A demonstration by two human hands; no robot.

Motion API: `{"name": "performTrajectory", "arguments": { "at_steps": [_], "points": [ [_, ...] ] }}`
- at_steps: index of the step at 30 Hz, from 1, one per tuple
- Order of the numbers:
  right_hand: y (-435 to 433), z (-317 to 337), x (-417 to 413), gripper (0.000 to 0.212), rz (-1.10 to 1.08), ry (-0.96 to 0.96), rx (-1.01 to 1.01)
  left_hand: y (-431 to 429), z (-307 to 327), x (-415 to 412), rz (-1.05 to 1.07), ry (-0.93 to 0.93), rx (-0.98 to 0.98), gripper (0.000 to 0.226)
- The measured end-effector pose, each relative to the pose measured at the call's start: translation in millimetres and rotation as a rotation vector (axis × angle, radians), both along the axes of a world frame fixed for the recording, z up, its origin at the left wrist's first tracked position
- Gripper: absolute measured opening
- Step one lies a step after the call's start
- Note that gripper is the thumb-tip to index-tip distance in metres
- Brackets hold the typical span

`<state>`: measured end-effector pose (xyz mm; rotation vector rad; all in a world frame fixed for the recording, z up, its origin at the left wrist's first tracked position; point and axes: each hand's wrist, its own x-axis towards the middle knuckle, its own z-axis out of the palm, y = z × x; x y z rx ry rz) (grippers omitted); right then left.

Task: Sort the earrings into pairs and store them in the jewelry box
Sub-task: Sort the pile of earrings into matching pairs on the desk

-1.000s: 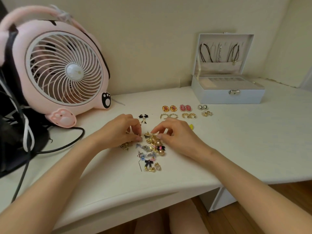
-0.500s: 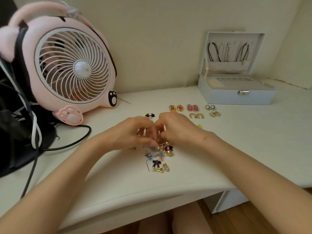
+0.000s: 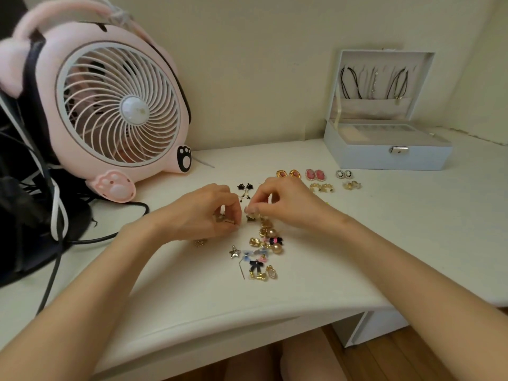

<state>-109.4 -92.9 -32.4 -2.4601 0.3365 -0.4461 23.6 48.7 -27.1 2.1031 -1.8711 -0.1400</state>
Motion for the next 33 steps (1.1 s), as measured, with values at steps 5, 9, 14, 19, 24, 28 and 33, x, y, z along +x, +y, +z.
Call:
{"name": "performTrajectory", "arguments": {
  "at_steps": [5, 9, 14, 19, 24, 28, 33],
  "points": [
    [-7.3, 6.9, -10.0, 0.005, -0.012, -0.116, 0.419, -4.1, -2.6, -14.0, -0.118, 0.095, 0.001, 0.016],
    [-8.9, 3.4, -16.1, 0.009, -0.012, -0.094, 0.487, -9.6, -9.4, -17.0, -0.122, 0.026, 0.019, 0.015],
    [-7.4, 1.0, -17.2, 0.012, -0.005, -0.122, 0.582, -9.6, -13.3, -12.8, -0.077, 0.012, -0.026, 0.036],
    [-9.1, 4.2, -20.9, 0.011, 0.016, -0.118, 0.818, -7.4, -6.8, -2.7, 0.102, 0.215, -0.159, 0.01],
    [-8.7, 4.2, -20.5, 0.004, 0.029, -0.097, 0.939, -6.4, 1.6, -3.3, 0.15, 0.704, -0.21, 0.012],
    [-8.9, 3.4, -20.6, 0.002, 0.02, -0.105, 0.95, -6.1, 2.8, -8.9, 0.115, 0.863, -0.209, 0.014],
    [-11.4, 2.1, -21.0, 0.015, 0.034, -0.106, 0.923, -5.4, 4.1, -9.2, 0.09, 0.919, -0.221, 0.007]
  ]
}}
